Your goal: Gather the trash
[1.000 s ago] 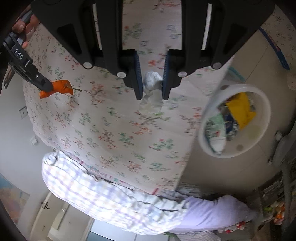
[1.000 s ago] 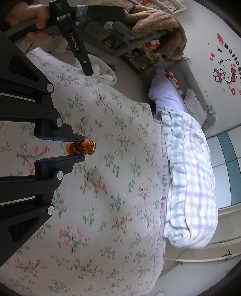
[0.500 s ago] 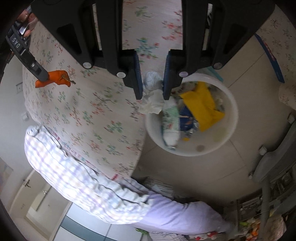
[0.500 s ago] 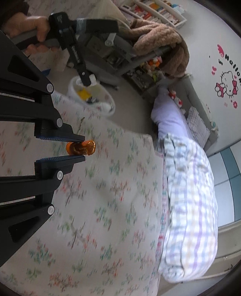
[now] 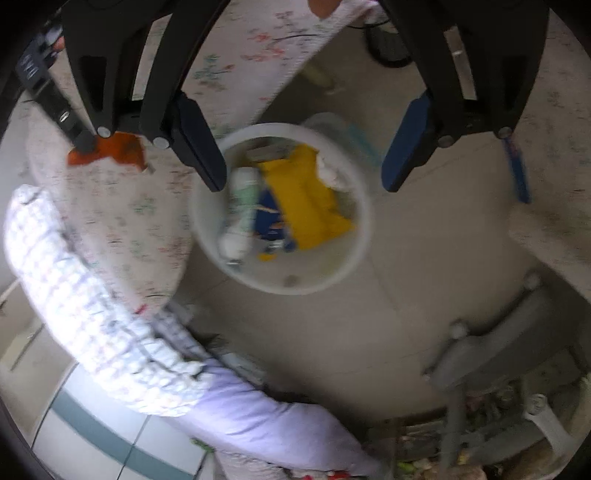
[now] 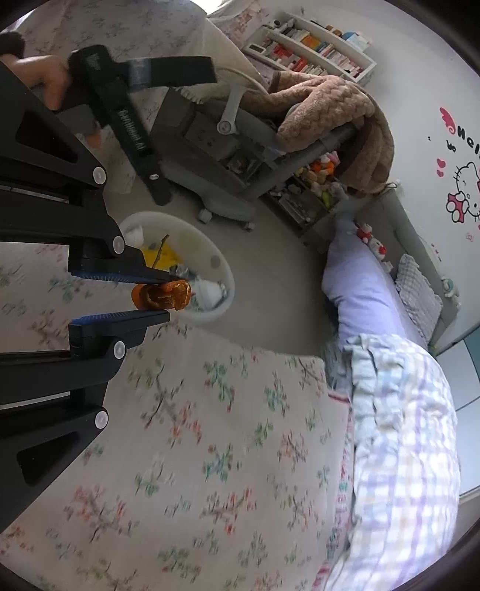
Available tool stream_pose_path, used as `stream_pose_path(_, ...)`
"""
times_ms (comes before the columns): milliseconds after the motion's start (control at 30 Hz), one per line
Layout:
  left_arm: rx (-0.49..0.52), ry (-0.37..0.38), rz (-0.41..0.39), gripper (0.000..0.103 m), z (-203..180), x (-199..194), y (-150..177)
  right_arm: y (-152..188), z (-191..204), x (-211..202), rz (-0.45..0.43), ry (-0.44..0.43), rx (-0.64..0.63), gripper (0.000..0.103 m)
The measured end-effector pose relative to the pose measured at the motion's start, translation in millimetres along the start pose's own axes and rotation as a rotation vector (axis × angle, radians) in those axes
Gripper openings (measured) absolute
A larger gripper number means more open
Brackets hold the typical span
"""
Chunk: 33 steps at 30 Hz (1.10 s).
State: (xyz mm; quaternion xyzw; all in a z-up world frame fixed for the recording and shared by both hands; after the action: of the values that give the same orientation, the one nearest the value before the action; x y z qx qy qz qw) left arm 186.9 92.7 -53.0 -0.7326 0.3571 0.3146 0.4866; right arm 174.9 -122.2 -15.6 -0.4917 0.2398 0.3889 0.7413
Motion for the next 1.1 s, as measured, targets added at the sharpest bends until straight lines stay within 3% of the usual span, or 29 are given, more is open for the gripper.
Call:
stream_pose_path(100, 0.0, -0.049, 0.006, 0.088, 11, 0, 1, -3, 9, 16, 0.018, -0.005, -0.003, 0.015)
stream_pose_path(367, -0.033, -0.067, 0.023, 0.092, 35, -5, 3, -8, 36, 60, 0.111, -0.048, -0.038, 0.018)
stream_pose_path(400, -0.034, -0.069, 0.024, 0.093, 37, -6, 4, -9, 39, 64, 0.114, -0.037, -0.06, 0.023)
stream_pose_path(467, -0.031, -0.069, 0.027, 0.097, 36, -6, 4, -11, 40, 65, 0.116, -0.019, -0.066, 0.043)
stream_pose_path(500, -0.027, -0.07, 0.027, 0.1, 36, -7, 5, -12, 39, 62, 0.11, -0.021, -0.06, 0.065)
stream_pose_path(533, -0.019, -0.072, 0.025, 0.1, 35, -7, 5, -13, 37, 57, 0.093, -0.021, -0.048, 0.076)
stream_pose_path(867, 0.048, -0.064, 0.035, 0.102, 15, -8, 15, -9, -4, 8, 0.047, 0.139, -0.055, 0.086)
stream_pose_path(1000, 0.096, -0.065, 0.058, 0.102, -5, -7, 28, 2, -28, -27, 0.005, 0.205, -0.084, 0.103)
stream_pose_path(1100, 0.121, -0.063, 0.068, 0.102, -17, -9, 37, 13, -41, -52, 0.002, 0.24, -0.125, 0.103)
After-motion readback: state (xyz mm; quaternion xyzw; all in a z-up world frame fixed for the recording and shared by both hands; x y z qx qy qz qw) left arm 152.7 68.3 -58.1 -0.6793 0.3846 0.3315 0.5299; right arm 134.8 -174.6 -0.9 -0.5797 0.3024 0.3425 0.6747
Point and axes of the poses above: each gripper's, at about its wrist camera, not at the fingertips, and x roughly the way its jaws point, z to its left, y to its underside, the point moved 4 cm from there along x, roughly the way its jaws point, and after that the axes turned 11 degrees about y, right-handed, at the moved point
